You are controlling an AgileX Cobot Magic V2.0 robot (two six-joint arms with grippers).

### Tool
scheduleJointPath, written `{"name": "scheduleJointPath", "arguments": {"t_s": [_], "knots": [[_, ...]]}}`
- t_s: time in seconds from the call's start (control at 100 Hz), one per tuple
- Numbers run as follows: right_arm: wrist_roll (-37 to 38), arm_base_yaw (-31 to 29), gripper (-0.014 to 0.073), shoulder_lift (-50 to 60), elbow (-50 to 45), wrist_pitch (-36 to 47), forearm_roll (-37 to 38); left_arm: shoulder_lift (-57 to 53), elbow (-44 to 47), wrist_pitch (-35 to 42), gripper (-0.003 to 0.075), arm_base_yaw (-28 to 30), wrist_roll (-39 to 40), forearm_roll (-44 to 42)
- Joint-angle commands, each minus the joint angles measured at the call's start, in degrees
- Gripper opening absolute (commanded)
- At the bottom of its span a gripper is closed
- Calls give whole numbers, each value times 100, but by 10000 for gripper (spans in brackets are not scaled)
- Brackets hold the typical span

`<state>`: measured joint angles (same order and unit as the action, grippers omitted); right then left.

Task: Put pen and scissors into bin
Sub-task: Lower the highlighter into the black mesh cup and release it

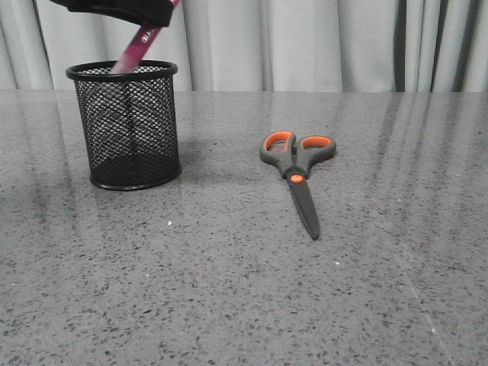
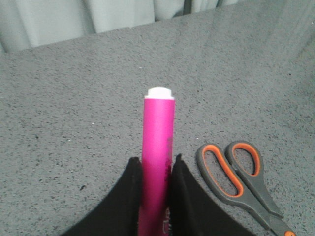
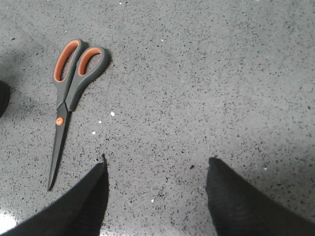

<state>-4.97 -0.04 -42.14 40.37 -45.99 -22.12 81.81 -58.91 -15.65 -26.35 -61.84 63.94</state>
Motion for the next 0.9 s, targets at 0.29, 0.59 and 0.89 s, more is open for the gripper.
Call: {"name": "scheduleJointPath", "arguments": {"t_s": [0.29, 0.59, 0.89], "knots": [[-46, -30, 393, -22, 200, 329, -103, -146, -146, 226, -21, -89, -14, 61], [-46, -30, 393, -22, 200, 329, -103, -146, -146, 176, -20, -89, -14, -88], [-46, -30, 393, -22, 200, 329, -103, -146, -146, 31, 7, -89, -14, -112]]}}
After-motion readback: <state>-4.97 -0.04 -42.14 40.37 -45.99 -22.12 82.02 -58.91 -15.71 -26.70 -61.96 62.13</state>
